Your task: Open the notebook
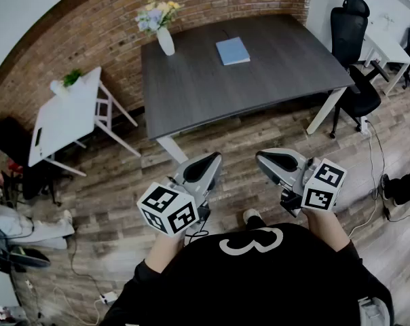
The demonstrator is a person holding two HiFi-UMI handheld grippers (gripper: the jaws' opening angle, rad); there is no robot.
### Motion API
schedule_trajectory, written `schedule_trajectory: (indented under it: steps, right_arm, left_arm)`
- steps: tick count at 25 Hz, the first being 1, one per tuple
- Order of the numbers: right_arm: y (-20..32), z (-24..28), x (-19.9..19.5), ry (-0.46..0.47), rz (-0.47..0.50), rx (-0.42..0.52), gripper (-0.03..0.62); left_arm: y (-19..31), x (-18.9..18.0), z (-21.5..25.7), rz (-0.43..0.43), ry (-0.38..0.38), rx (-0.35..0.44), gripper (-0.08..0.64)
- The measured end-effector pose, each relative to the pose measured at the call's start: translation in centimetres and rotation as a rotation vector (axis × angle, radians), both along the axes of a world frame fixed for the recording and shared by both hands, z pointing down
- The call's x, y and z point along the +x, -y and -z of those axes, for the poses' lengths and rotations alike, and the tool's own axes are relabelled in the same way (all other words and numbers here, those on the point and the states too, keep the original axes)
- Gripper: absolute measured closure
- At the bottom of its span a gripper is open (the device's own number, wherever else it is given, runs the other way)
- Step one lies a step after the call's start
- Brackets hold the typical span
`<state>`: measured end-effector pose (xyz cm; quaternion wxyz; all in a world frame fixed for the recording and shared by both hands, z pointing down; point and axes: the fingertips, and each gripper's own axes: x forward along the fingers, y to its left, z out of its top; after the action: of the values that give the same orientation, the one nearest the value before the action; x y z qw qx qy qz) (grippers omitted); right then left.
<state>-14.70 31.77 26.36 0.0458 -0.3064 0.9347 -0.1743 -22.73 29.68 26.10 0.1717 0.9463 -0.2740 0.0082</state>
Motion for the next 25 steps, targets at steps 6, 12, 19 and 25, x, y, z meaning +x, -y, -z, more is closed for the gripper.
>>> schedule_trajectory:
  steps: [6,12,19,25]
  right_arm:
    - [0.4,-0.6,0.3,-0.003,0.001,-0.011,0.591]
    - [1.5,-1.3,1.1,-0.005,0.02,-0.033,0.591]
    - [5.4,-1.2,4.2,-0.011,-0.008,-0.056,0.591]
    - [8.3,-1.5,7.6,-0.008,0.002,-0.065,0.591]
  left_arm:
    - [0.0,0.5,-0.4,-0.002,0.002,-0.007,0.546]
    - [0.9,1.4,-0.9,0.008,0.011,-0.026,0.546]
    - [3.8,3.4,-1.1,0.032,0.016,-0.048,0.546]
    - [7.1,7.3,-1.3,0.031,0.028,-0.054,0.546]
